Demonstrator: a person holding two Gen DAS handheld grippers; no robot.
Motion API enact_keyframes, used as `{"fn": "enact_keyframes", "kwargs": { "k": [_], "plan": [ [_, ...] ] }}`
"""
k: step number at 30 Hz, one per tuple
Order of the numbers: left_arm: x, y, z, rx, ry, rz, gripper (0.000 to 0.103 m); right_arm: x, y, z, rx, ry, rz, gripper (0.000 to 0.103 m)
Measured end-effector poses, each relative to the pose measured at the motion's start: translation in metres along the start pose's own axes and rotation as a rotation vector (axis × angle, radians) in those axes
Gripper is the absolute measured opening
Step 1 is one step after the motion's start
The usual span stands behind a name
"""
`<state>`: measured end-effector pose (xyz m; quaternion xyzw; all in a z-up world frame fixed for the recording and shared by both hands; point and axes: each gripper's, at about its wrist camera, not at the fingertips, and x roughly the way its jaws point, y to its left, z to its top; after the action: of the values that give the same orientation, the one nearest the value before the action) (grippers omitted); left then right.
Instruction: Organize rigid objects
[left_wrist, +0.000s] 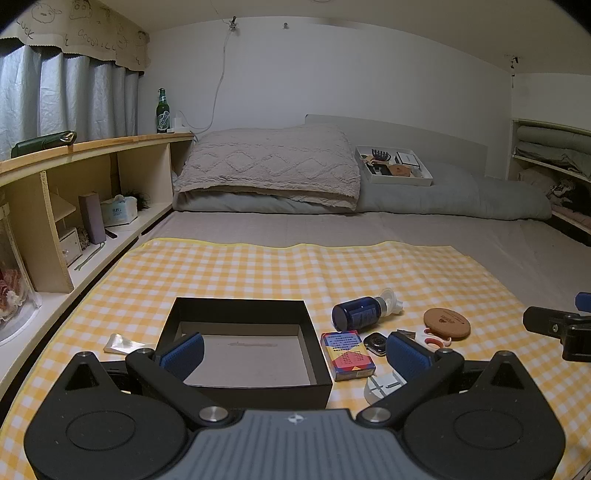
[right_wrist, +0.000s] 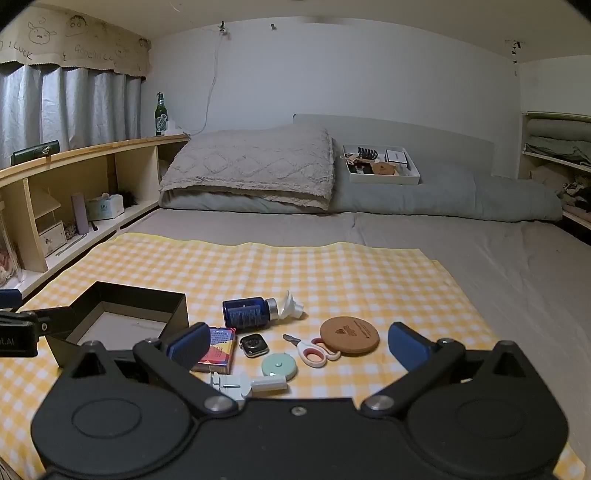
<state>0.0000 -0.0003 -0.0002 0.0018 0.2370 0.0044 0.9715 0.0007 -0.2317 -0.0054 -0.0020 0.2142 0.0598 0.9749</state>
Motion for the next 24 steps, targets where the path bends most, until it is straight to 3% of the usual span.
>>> {"fn": "enact_keyframes", "kwargs": {
  "k": [24],
  "plan": [
    [-0.0025, 0.0062, -0.0009, 0.004, 0.000, 0.003, 0.103, -0.0012, -0.0040, -0.0021, -0.004, 0.004, -0.001, 0.103]
  ]
}}
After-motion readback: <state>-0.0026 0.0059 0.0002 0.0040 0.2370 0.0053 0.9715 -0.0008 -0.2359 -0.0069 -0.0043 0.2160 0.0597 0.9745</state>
